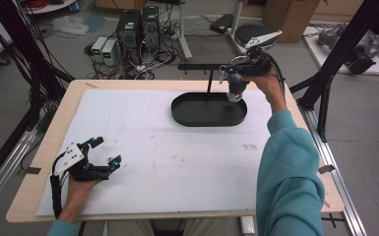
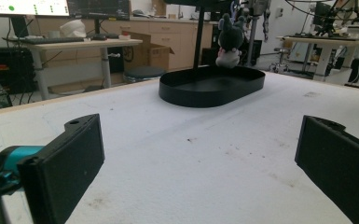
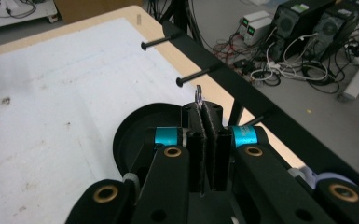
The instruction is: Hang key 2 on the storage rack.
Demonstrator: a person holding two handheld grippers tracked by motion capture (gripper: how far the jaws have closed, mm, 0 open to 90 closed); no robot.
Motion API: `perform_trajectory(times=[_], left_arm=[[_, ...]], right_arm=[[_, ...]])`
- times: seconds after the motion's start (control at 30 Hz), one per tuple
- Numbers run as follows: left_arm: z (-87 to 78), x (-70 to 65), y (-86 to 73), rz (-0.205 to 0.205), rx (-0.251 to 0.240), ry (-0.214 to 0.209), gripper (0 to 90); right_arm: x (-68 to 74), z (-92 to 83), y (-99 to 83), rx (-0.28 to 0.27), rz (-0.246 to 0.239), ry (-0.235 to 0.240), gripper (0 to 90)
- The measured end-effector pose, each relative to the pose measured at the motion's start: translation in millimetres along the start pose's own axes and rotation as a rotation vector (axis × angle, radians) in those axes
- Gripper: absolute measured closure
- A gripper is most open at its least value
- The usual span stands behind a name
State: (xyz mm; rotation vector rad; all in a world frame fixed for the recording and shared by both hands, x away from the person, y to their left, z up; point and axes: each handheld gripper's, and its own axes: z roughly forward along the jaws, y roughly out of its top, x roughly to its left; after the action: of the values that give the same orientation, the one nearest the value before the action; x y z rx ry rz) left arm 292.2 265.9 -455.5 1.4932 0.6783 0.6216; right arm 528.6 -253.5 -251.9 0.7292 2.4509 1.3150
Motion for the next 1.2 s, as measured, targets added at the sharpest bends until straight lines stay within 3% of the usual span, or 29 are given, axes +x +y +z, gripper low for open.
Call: perform_trajectory(times=[0.63, 1.2], left_arm=[[-0.1, 0.0, 0.0, 0.000, 0.001, 0.001, 1.7], [0.0, -0.2, 0.0, 0.000, -0.001, 0.001, 1.7]], right_arm=[[-9.1, 12.8, -8.1, 0.096, 0.010, -0.028, 89.0], [-12.9, 18.2, -9.3, 0.112, -0.001, -0.083, 88.9]])
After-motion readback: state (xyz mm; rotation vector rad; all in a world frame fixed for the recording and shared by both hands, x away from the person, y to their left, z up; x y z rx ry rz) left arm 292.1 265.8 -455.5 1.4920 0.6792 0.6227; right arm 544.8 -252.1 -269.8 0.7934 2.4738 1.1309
